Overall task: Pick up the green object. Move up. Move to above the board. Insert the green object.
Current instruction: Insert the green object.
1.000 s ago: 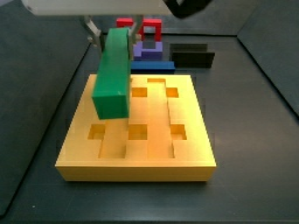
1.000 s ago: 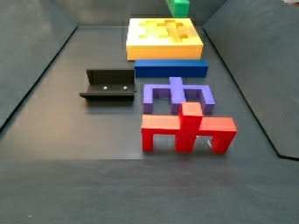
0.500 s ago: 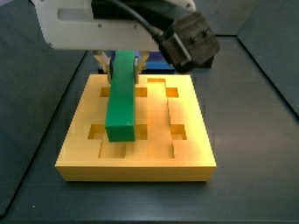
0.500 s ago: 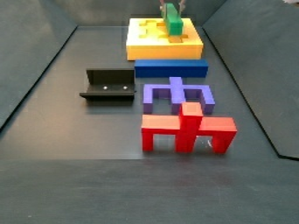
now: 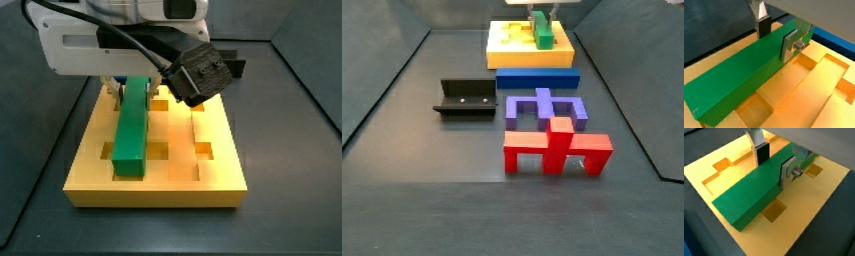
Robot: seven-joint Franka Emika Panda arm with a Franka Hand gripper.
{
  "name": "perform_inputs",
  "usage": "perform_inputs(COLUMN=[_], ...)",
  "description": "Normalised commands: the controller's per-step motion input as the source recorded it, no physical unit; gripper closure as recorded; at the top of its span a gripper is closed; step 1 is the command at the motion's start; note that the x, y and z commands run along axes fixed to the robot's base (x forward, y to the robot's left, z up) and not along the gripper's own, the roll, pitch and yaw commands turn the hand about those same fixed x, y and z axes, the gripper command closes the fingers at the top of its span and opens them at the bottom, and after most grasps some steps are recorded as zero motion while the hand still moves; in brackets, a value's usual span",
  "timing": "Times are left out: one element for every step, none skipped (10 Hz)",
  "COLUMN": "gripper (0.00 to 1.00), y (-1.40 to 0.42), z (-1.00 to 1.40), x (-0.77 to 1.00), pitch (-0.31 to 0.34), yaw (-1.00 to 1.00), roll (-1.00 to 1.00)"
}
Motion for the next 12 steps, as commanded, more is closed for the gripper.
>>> perform_inputs(gripper=[1.0,1.0,1.0,1.0,1.0,1.0,1.0,1.0,1.0,1.0,1.0,1.0], y=[-0.13,-0.09,0.0,0.0,0.0,0.01,0.01,0.0,0.0,0.0,0.0,0.0], z=[-0.23,-0.25,-0.35,-0.4,-0.45,-0.41,-0.41,-0.41,-0.42,-0.43,0.0,0.0], x=[-0.17,-0.09,0.0,0.12,0.28,0.22,0.06,0.0,0.0,-0.04,0.0,0.0], pitch=[-0.169,-0.156,-0.131,-0.051,0.0,0.0,0.0,-0.011,-0.034,-0.06,-0.019,0.0], yaw=[-0.03,0.0,0.0,0.0,0.0,-0.13,-0.13,-0.14,-0.17,-0.11,0.0,0.0], roll=[-0.1,-0.09,-0.07,-0.01,0.0,0.0,0.0,0.0,0.0,0.0,0.0,0.0])
